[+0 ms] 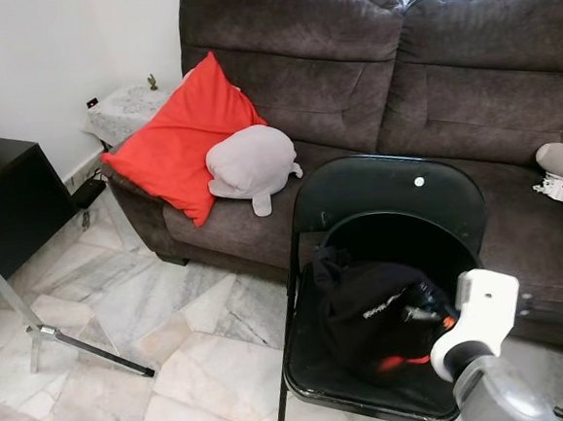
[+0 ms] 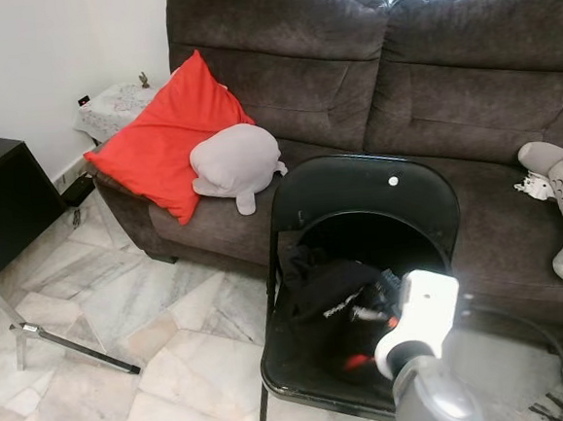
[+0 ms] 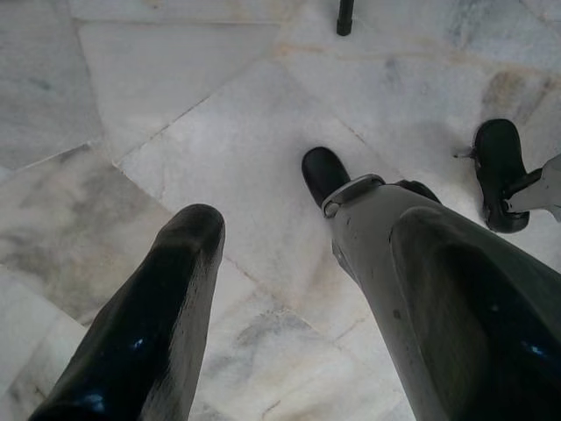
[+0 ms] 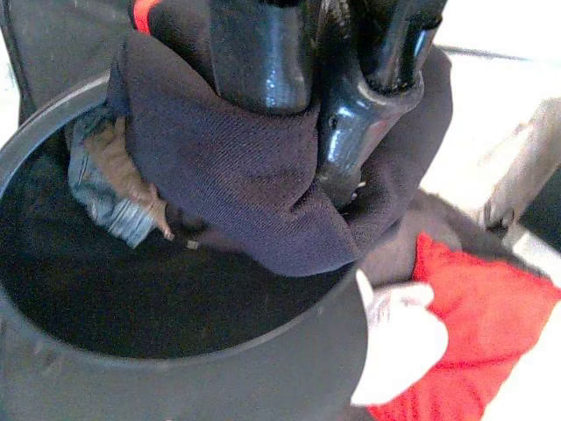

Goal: Hang hanger

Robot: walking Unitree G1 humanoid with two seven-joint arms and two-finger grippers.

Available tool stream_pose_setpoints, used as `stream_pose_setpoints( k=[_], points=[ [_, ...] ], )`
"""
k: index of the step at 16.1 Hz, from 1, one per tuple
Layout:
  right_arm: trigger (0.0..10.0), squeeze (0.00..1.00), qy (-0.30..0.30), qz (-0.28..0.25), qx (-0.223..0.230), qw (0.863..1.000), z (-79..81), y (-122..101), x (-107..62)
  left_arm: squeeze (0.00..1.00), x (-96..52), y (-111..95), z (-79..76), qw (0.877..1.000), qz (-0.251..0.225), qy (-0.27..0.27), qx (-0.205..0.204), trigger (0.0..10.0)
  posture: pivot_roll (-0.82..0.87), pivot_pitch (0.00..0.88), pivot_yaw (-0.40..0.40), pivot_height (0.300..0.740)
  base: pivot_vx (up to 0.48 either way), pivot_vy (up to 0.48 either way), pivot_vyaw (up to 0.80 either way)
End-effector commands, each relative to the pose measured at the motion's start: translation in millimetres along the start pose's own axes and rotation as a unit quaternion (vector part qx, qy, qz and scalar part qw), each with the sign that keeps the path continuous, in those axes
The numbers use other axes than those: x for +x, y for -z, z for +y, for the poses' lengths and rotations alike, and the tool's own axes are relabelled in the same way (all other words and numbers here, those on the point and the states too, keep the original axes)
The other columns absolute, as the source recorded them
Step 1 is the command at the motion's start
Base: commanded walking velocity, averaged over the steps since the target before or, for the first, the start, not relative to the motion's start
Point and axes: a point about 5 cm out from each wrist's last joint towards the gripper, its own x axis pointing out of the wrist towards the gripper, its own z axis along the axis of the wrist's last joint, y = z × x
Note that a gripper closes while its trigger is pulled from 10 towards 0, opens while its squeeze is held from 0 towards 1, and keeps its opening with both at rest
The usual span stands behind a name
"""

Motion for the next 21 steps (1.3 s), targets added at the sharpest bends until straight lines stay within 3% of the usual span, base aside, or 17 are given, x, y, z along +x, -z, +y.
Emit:
stream_pose_setpoints(
  k=[1,6,7,10,13,14,15,17,19,21],
  points=[
    [10.0,0.00,-0.005,-0.026,-0.006,1.000,0.5,-9,1.9,0.00,-0.9,7,1.0,1.000,0.011,-0.003,0.001,10.0,-0.13,0.044,0.025,0.740,0.000,0.000,0.00],
    [10.0,0.00,-0.010,-0.033,-0.043,0.998,-11.5,-16,20.2,0.00,-0.9,7,0.8,1.000,0.010,-0.002,0.001,10.0,-0.12,0.041,0.026,0.740,0.000,0.000,0.00],
    [10.0,0.00,-0.006,-0.013,-0.068,0.998,-15.3,-14,28.3,0.00,-0.9,7,0.9,1.000,0.011,-0.001,0.002,10.0,-0.12,0.045,0.029,0.740,0.000,0.000,0.00],
    [10.0,0.00,0.001,0.058,-0.093,0.994,-27.2,17,47.9,0.00,-0.9,7,0.5,1.000,0.012,0.001,0.003,10.0,-0.12,0.048,0.034,0.740,0.000,0.000,0.00],
    [10.0,0.03,-0.038,0.098,-0.106,0.989,-24.1,35,64.4,0.00,-0.8,6,0.7,1.000,0.012,0.001,0.003,10.0,-0.11,0.051,0.038,0.740,0.000,0.000,0.00],
    [10.0,0.15,-0.046,0.102,-0.111,0.987,-22.8,37,66.8,0.00,-0.8,6,0.7,1.000,0.012,0.001,0.003,10.0,-0.11,0.051,0.038,0.740,0.000,0.000,0.00],
    [10.0,1.00,-0.051,0.108,-0.122,0.985,-22.6,41,72.2,0.00,-0.8,7,0.8,1.000,0.012,0.001,0.004,10.0,-0.11,0.052,0.041,0.740,0.000,0.000,0.00],
    [10.0,1.00,-0.057,0.095,-0.141,0.984,-24.2,36,82.4,0.00,-0.8,6,0.9,1.000,0.012,0.002,0.005,10.0,-0.10,0.055,0.045,0.740,0.000,0.000,0.00],
    [10.0,1.00,-0.102,0.074,-0.184,0.975,-18.3,28,87.6,0.00,-0.9,6,1.3,1.000,0.013,0.002,0.007,10.0,-0.10,0.057,0.049,0.740,0.000,0.000,0.00],
    [10.0,1.00,-0.168,0.056,-0.196,0.965,-8.4,21,90.0,0.00,-0.9,6,1.1,1.000,0.013,0.003,0.007,10.0,-0.10,0.056,0.052,0.740,0.000,0.000,0.00]
  ],
)
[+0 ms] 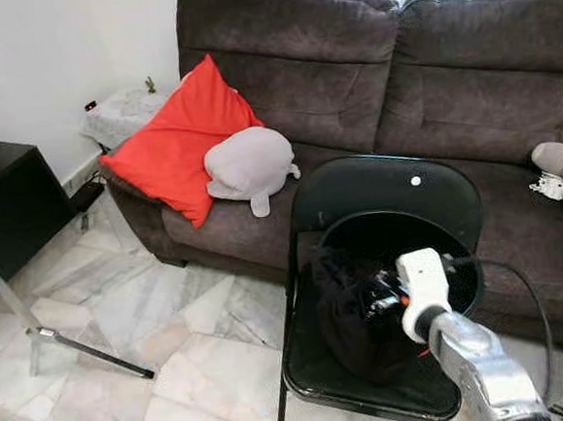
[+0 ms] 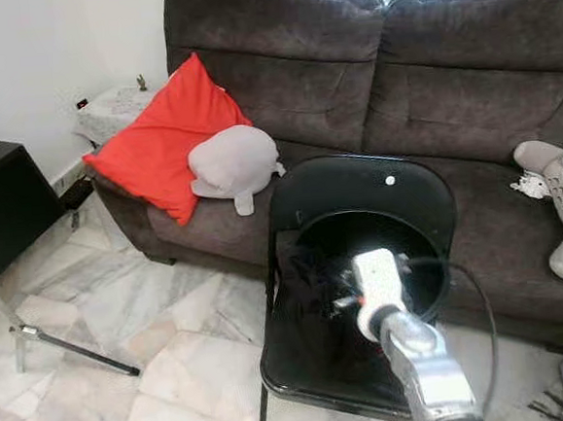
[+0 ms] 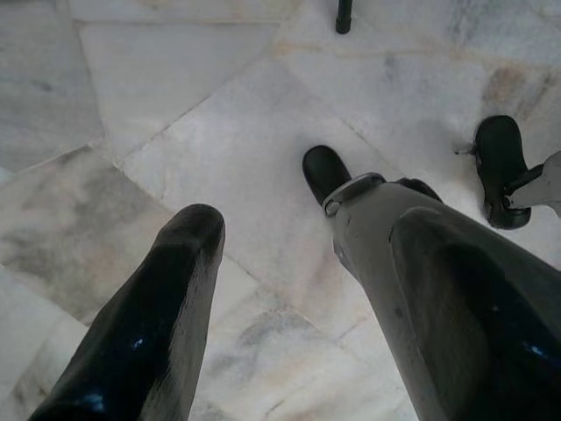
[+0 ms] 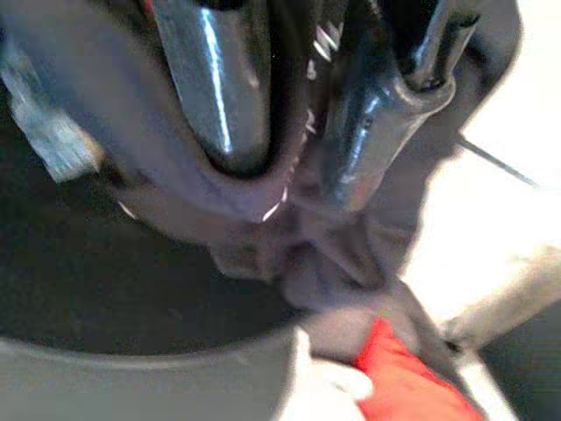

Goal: Hang hanger

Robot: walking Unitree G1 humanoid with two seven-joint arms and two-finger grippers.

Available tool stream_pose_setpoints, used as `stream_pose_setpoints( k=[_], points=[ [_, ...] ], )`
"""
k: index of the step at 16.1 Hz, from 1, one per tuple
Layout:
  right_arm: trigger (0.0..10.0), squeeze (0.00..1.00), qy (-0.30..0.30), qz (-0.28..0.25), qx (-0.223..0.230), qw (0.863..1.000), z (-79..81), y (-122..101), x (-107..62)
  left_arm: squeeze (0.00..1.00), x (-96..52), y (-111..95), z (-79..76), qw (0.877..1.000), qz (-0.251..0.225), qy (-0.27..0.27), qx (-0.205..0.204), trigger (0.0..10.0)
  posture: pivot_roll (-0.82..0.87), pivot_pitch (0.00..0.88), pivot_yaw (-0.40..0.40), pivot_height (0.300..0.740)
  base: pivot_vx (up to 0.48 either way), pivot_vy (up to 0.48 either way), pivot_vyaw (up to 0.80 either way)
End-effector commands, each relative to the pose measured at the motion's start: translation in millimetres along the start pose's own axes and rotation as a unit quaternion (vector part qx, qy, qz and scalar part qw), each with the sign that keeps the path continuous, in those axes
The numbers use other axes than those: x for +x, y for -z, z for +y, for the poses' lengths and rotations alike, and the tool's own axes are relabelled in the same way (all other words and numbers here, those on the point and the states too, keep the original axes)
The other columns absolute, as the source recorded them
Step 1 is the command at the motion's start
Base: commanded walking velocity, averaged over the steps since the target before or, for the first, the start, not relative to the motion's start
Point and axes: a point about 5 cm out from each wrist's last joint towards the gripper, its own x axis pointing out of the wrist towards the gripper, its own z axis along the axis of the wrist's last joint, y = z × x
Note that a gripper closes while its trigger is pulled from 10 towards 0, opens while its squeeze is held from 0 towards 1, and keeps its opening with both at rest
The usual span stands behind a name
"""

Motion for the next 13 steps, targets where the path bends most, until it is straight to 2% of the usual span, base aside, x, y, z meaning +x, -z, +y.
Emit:
stream_pose_setpoints(
  k=[1,3,6,10,11,13],
  points=[
    [10.0,1.00,-0.054,-0.014,-0.027,0.998,8.2,-7,2.7,0.00,-0.7,6,0.5,1.000,0.011,0.001,0.005,10.0,-0.10,0.056,0.053,0.740,0.000,0.000,0.00],
    [10.0,1.00,-0.089,-0.006,-0.044,0.995,11.2,-6,4.4,0.00,-0.7,6,0.7,1.000,0.012,0.002,0.004,10.0,-0.10,0.057,0.054,0.740,0.000,0.000,0.00],
    [10.0,1.00,-0.088,0.059,-0.076,0.991,0.9,20,7.3,0.00,-0.8,6,0.7,1.000,0.012,0.004,0.005,10.0,-0.09,0.057,0.059,0.740,0.000,0.000,0.00],
    [10.0,1.00,-0.091,0.099,-0.073,0.988,-4.9,40,6.5,0.00,-0.9,6,1.1,1.000,0.012,0.005,0.007,10.0,-0.09,0.059,0.063,0.740,0.000,0.000,0.00],
    [10.0,1.00,-0.092,0.102,-0.070,0.988,-5.3,44,6.8,0.00,-0.9,6,1.1,1.000,0.013,0.005,0.006,10.0,-0.09,0.058,0.064,0.740,0.000,0.000,0.00],
    [10.0,1.00,-0.100,0.060,-0.042,0.992,-2.5,35,9.0,0.00,-1.0,7,1.3,1.000,0.014,0.006,0.006,10.0,-0.09,0.059,0.066,0.740,0.000,0.000,0.00]
  ],
)
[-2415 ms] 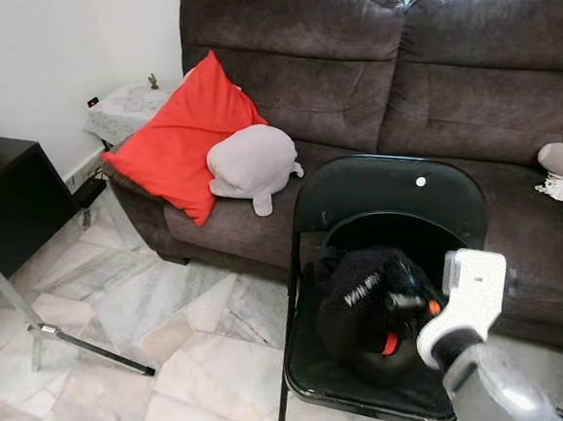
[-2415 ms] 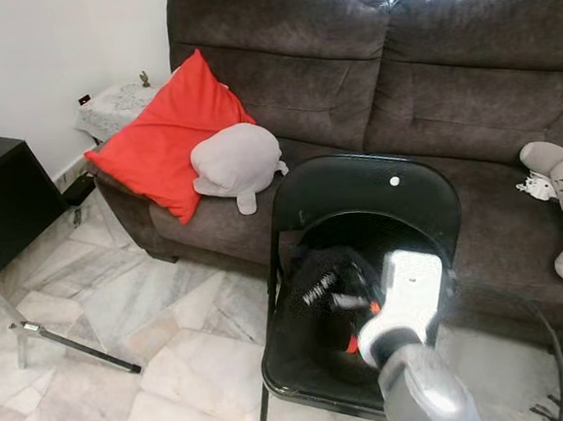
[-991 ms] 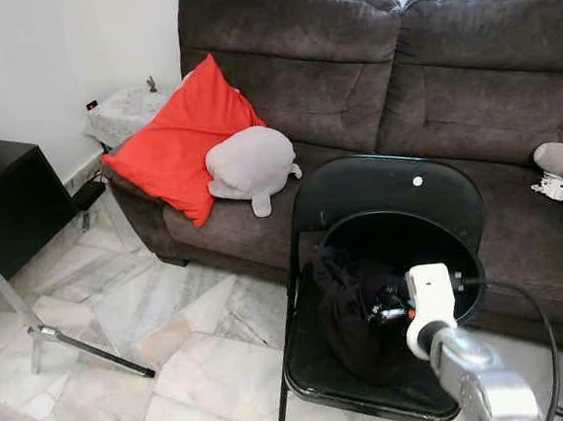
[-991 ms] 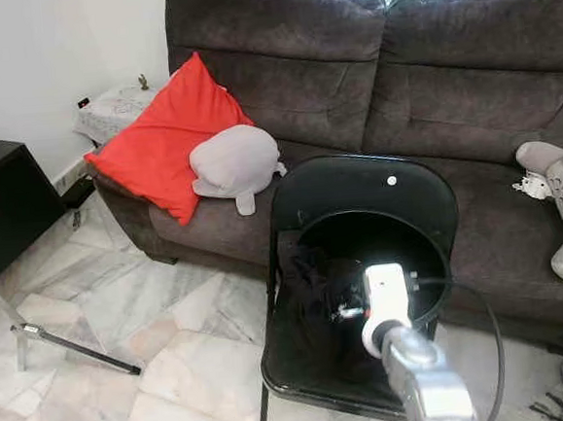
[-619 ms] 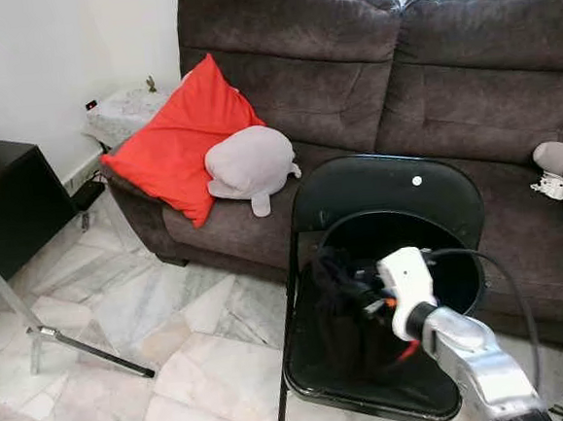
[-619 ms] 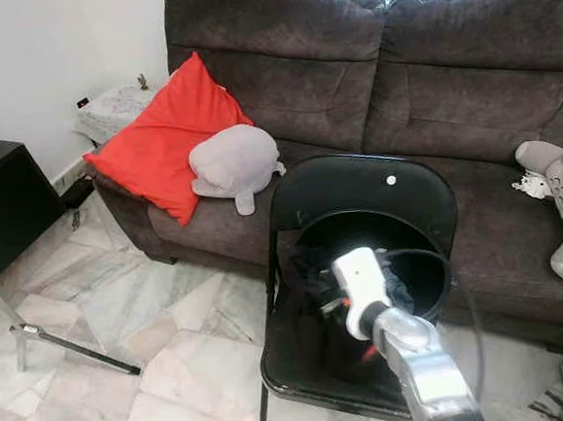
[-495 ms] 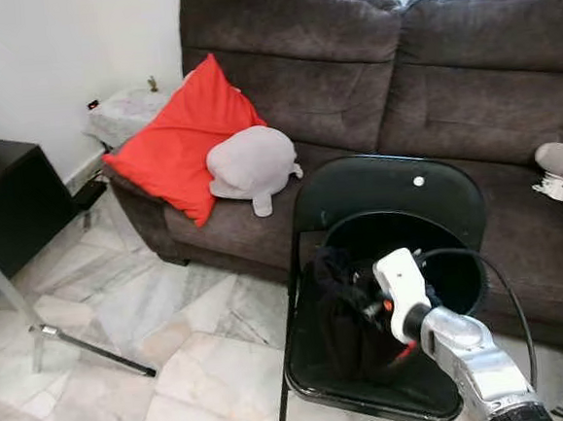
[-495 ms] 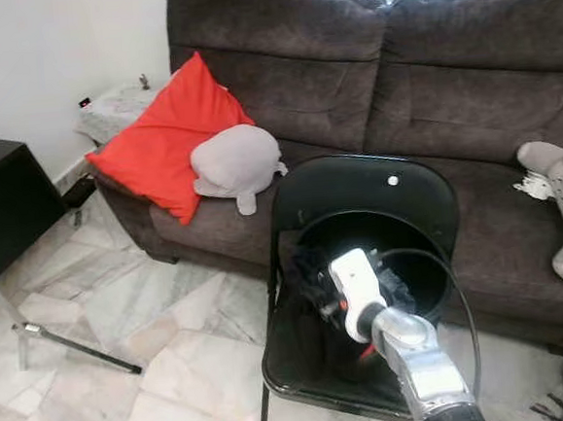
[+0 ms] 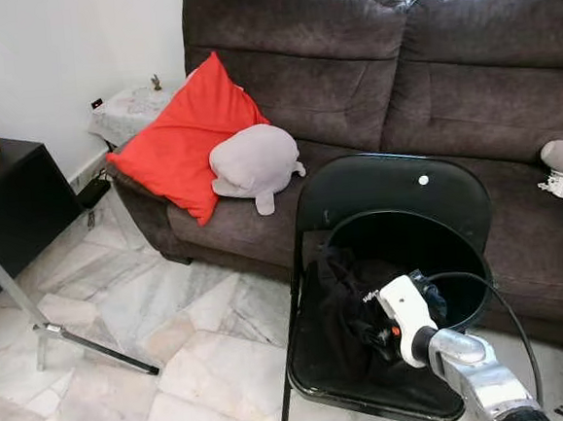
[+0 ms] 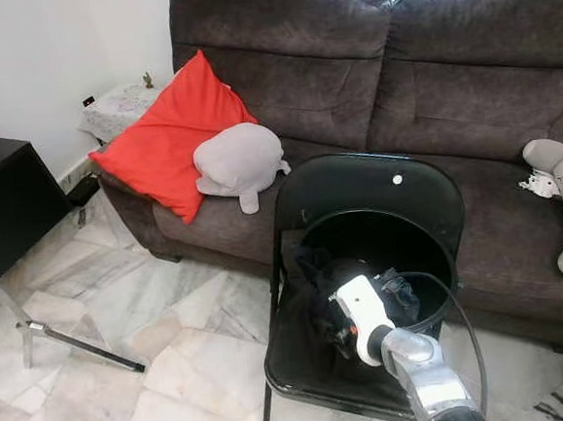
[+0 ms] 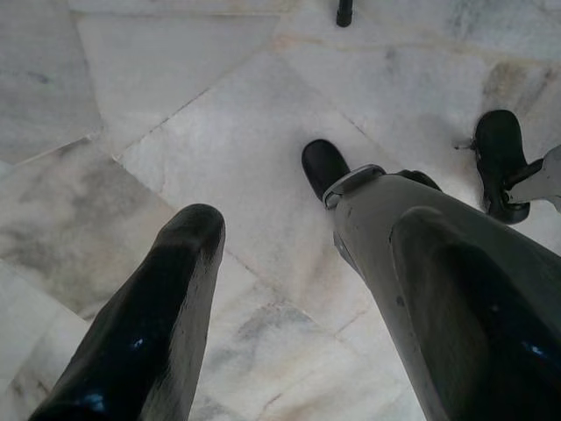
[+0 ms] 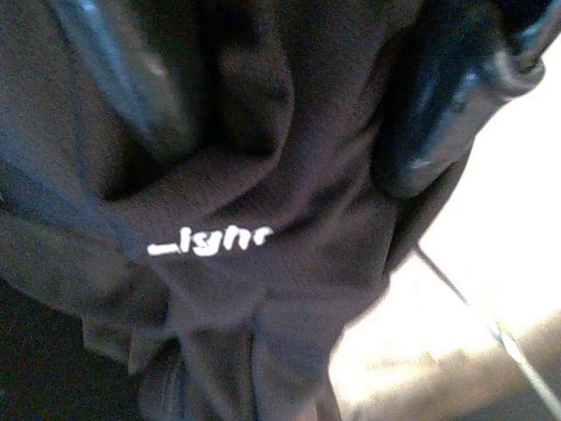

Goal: Hang hanger

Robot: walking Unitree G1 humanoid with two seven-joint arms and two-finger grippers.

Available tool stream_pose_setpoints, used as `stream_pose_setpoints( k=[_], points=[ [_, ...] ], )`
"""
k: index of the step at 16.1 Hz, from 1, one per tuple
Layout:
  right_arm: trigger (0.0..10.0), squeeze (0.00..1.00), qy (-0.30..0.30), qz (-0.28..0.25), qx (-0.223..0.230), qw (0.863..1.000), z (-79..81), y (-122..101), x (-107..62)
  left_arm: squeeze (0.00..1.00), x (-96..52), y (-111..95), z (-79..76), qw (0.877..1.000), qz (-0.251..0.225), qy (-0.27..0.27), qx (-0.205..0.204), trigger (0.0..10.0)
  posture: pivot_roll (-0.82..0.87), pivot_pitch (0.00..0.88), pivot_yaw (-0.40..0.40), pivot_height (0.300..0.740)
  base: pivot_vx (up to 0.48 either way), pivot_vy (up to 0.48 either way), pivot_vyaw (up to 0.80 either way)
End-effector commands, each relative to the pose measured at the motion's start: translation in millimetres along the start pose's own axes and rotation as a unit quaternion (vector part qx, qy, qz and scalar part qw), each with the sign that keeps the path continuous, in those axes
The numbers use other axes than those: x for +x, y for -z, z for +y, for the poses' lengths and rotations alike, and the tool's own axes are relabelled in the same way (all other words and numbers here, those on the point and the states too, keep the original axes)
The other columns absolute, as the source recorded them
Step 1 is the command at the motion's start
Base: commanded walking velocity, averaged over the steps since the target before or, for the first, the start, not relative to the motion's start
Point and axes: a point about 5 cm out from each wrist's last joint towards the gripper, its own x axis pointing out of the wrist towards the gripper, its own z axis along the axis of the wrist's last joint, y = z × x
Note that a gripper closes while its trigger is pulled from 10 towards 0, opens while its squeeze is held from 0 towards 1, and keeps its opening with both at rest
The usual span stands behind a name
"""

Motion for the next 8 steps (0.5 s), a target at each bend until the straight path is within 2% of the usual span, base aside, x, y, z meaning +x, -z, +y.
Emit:
stream_pose_setpoints(
  k=[1,3,6,7,8],
  points=[
    [10.0,1.00,-0.008,-0.036,0.009,0.999,0.3,-13,0.8,0.00,-1.0,7,1.5,1.000,0.014,0.000,0.005,10.0,-0.09,0.059,0.067,0.740,0.000,0.000,0.00],
    [10.0,1.00,-0.015,-0.064,0.028,0.997,3.9,-23,-1.1,0.00,-1.1,7,1.5,1.000,0.014,0.001,0.005,10.0,-0.09,0.059,0.066,0.740,0.000,0.000,0.00],
    [10.0,1.00,0.001,-0.071,0.033,0.997,9.7,-21,-4.9,0.00,-1.1,8,0.8,1.000,0.016,0.005,0.003,10.0,-0.09,0.059,0.064,0.740,0.000,0.000,0.00],
    [10.0,0.22,0.013,-0.079,0.041,0.996,11.7,-21,-7.8,0.00,-1.0,8,0.6,1.000,0.016,0.006,0.003,10.0,-0.09,0.058,0.062,0.740,0.000,0.000,0.00],
    [10.0,0.00,0.027,-0.095,0.054,0.994,13.5,-21,-12.4,0.00,-1.0,8,0.5,1.000,0.017,0.006,0.003,10.0,-0.09,0.057,0.062,0.740,0.000,0.000,0.00]
  ],
)
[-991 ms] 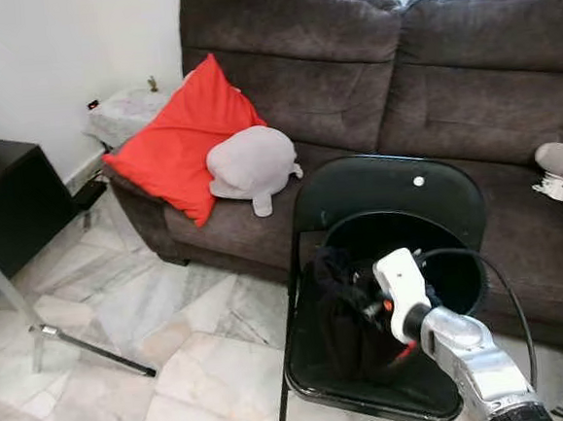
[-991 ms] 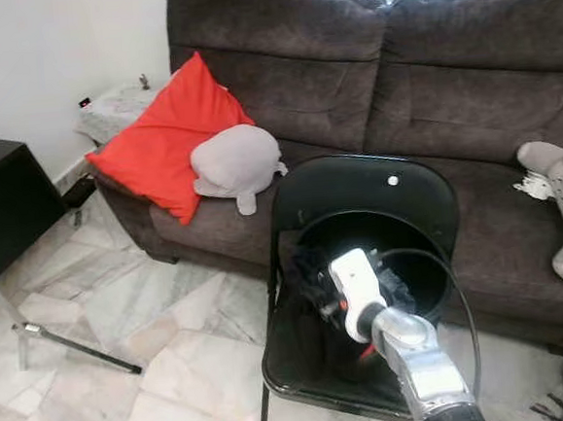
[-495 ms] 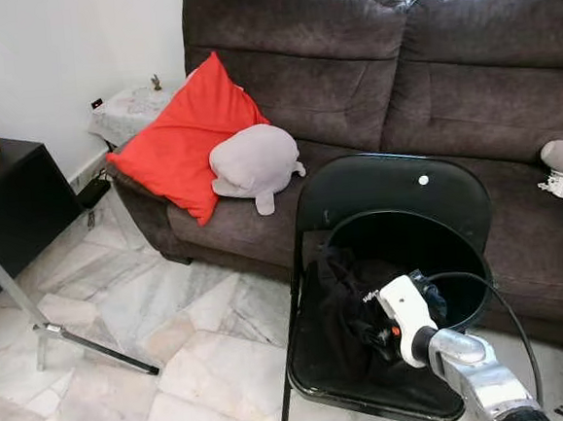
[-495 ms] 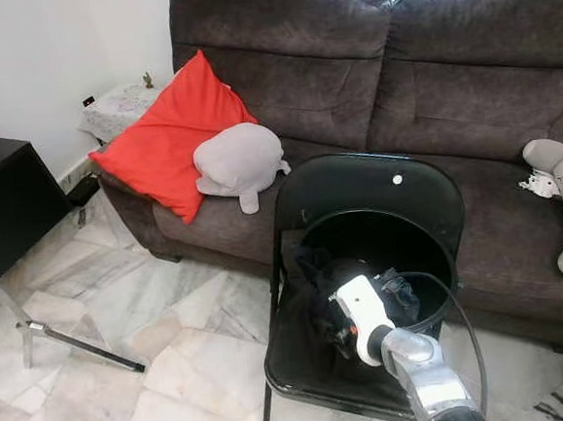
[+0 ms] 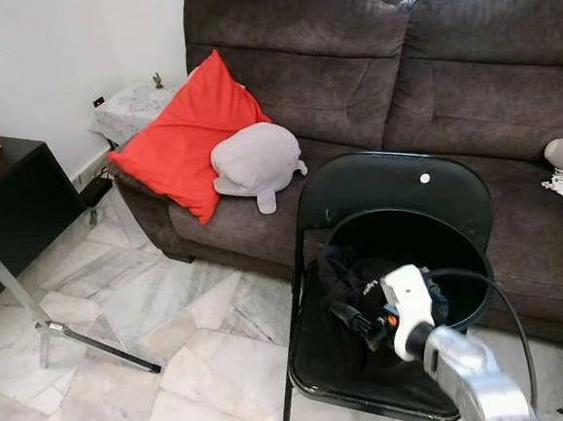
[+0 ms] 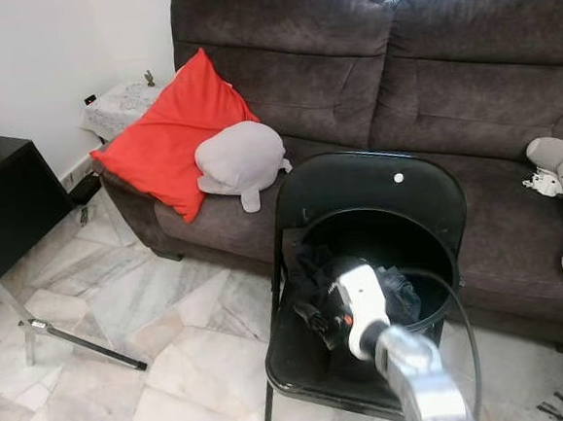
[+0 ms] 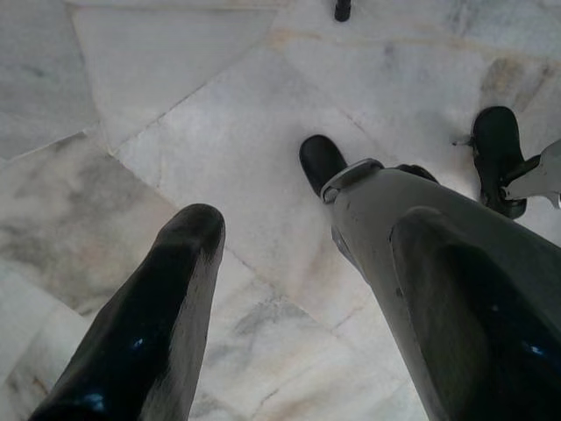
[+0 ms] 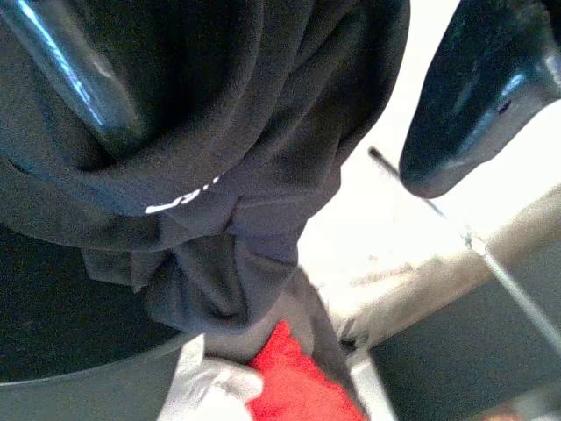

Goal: Hang hanger

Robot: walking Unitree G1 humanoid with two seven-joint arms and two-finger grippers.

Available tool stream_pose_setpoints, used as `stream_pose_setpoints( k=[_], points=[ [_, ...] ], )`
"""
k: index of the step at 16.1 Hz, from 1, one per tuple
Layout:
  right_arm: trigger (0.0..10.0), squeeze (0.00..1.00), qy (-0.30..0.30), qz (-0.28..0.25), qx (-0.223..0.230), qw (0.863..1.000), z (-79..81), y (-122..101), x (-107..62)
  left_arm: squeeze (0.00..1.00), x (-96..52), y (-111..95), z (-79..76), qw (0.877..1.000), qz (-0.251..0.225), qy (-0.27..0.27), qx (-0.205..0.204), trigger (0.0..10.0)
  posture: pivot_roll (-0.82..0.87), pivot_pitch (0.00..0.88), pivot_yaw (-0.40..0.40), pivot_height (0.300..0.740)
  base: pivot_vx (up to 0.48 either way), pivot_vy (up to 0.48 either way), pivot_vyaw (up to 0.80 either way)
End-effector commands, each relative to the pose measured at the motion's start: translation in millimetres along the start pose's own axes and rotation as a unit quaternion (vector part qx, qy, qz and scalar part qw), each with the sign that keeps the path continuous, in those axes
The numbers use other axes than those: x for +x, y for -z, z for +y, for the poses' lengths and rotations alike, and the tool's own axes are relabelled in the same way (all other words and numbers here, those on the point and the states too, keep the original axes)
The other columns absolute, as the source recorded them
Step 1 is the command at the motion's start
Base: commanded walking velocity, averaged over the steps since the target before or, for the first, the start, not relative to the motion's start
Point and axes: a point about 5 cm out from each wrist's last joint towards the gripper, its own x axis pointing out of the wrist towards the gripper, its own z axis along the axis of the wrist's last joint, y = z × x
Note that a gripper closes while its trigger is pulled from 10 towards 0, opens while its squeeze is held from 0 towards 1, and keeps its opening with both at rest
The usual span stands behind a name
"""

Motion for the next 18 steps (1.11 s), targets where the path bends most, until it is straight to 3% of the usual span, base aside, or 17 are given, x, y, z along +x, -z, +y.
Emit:
stream_pose_setpoints(
  k=[1,7,8,11,12,13,14,16,18],
  points=[
    [10.0,0.00,0.011,-0.022,0.012,1.000,0.3,-9,-5.1,0.00,-1.0,8,0.7,1.000,0.016,0.002,0.003,10.0,-0.10,0.055,0.063,0.740,0.000,0.000,0.00],
    [10.0,0.00,0.051,0.017,0.031,0.998,3.8,9,-28.0,0.00,-0.9,9,-0.5,1.000,0.017,0.007,0.005,10.0,-0.10,0.037,0.057,0.740,0.000,0.000,0.00],
    [10.0,0.00,0.065,0.007,0.040,0.997,5.1,8,-34.6,0.00,-0.9,9,-0.7,1.000,0.017,0.007,0.005,10.0,-0.10,0.035,0.053,0.740,0.000,0.000,0.00],
    [10.0,0.00,0.137,-0.090,0.068,0.984,5.8,-1,-58.2,0.00,-0.9,10,-0.7,1.000,0.018,0.005,0.005,10.0,-0.10,0.033,0.052,0.740,0.000,0.000,0.00],
    [10.0,0.00,0.165,-0.110,0.066,0.978,3.2,-2,-64.9,0.00,-0.9,10,-0.7,1.000,0.018,0.005,0.006,10.0,-0.10,0.033,0.052,0.740,0.000,0.000,0.00],
    [10.0,0.00,0.226,-0.140,0.076,0.961,-2.7,-3,-75.5,0.00,-0.9,10,-0.6,1.000,0.017,0.004,0.006,10.0,-0.11,0.032,0.049,0.740,0.000,0.000,0.00],
    [10.0,0.00,0.233,-0.146,0.080,0.958,-1.1,-3,-79.7,0.00,-0.9,9,-0.6,1.000,0.017,0.004,0.007,10.0,-0.11,0.032,0.048,0.740,0.000,0.000,0.00],
    [10.0,0.00,0.249,-0.105,0.095,0.958,9.7,14,-84.5,0.00,-0.8,9,-0.6,1.000,0.016,0.002,0.007,10.0,-0.11,0.032,0.043,0.740,0.000,0.000,0.00],
    [10.0,0.00,0.224,-0.035,0.093,0.969,19.9,42,-80.7,0.00,-0.7,8,-0.7,1.000,0.013,0.001,0.003,10.0,-0.12,0.038,0.040,0.740,0.000,0.000,0.00]
  ],
)
